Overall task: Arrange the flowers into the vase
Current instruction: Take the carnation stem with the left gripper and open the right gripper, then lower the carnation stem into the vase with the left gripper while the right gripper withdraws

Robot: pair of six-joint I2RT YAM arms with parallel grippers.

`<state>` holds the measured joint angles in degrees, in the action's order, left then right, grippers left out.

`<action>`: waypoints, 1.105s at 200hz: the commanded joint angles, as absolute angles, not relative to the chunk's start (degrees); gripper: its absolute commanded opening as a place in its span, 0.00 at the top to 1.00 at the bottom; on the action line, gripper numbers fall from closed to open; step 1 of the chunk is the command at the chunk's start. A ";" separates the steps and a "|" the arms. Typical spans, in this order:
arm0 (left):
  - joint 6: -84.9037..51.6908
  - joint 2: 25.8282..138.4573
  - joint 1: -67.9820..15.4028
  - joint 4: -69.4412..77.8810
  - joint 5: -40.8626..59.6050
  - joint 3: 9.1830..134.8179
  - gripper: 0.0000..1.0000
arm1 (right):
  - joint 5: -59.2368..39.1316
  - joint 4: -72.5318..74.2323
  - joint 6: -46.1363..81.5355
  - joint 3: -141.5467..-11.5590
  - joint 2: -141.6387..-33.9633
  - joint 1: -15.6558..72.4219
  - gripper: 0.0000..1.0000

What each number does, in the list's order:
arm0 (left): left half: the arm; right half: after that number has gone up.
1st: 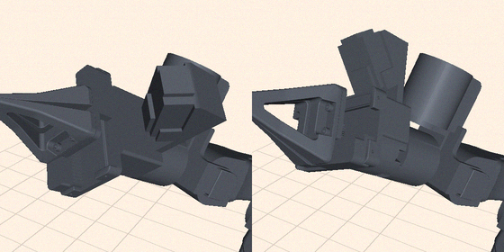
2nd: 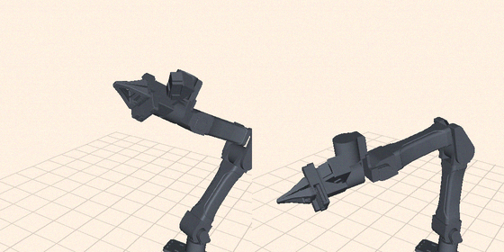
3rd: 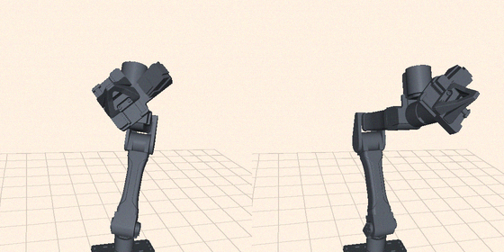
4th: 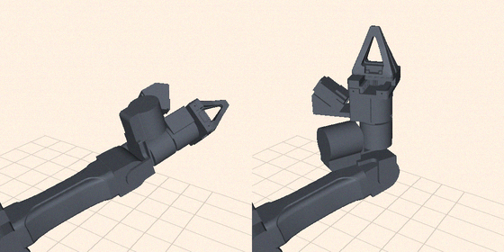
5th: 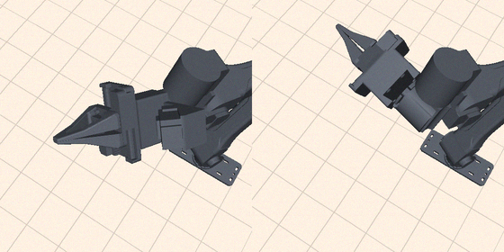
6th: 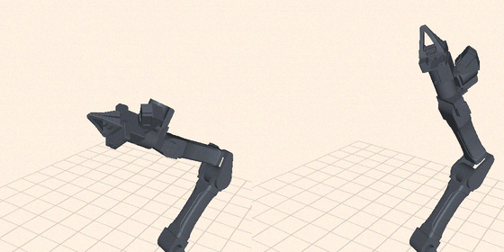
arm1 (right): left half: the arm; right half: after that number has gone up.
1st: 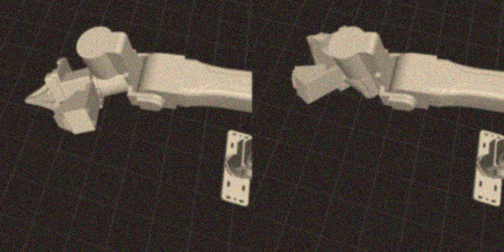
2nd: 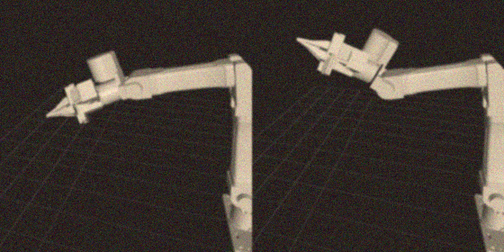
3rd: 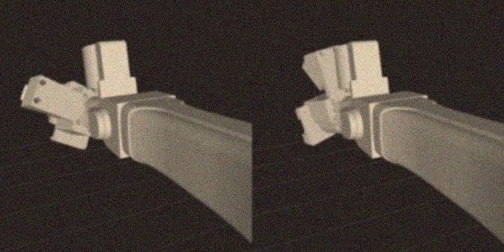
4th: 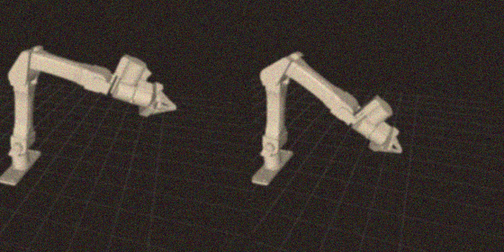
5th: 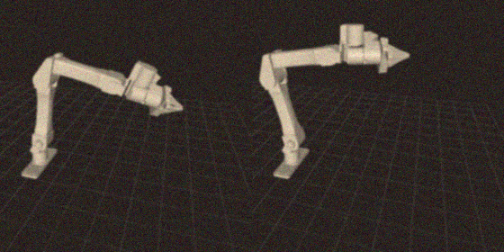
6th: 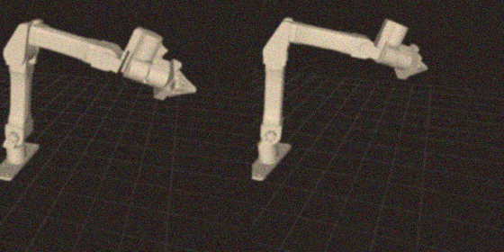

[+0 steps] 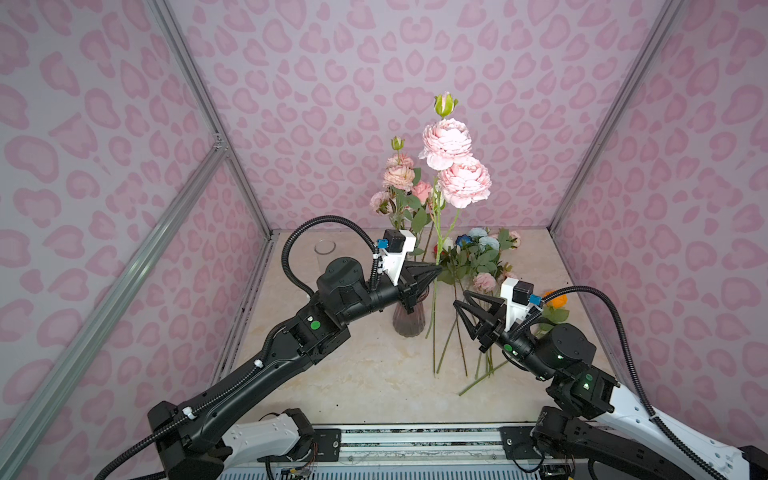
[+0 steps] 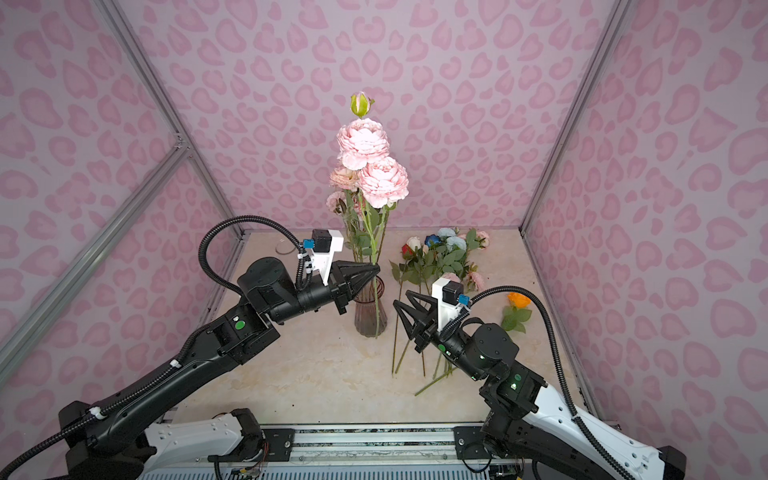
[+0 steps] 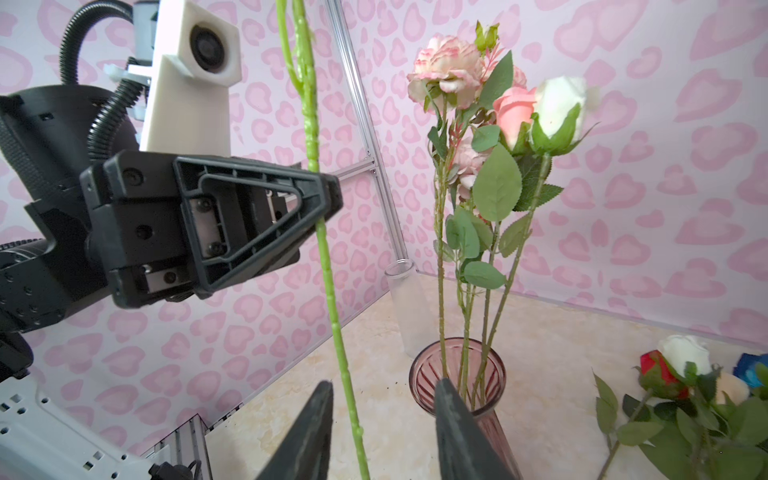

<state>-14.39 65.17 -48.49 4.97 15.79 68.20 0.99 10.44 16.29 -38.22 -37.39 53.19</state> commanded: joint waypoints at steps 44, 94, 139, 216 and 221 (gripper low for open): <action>-4.14 61.94 -48.28 0.46 0.60 73.65 0.96 | 14.59 5.00 13.84 -36.11 -30.69 52.88 0.55; 1.36 64.65 -47.94 1.56 -3.40 78.73 0.96 | 18.76 2.86 14.53 -35.37 -28.18 51.93 0.54; -0.82 69.05 -47.12 6.47 -2.02 77.67 0.96 | 18.69 2.74 15.10 -34.72 -27.01 50.32 0.54; -5.94 73.92 -46.32 15.14 -1.28 72.95 0.96 | 17.02 2.02 17.18 -33.06 -24.76 47.43 0.53; -6.23 74.08 -46.25 15.74 -1.31 72.41 0.96 | 16.76 1.96 17.37 -32.97 -24.70 47.21 0.53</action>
<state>-3.60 73.47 -46.54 8.71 -1.50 74.72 17.74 1.85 15.94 -33.82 -25.23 47.81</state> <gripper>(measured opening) 0.083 0.463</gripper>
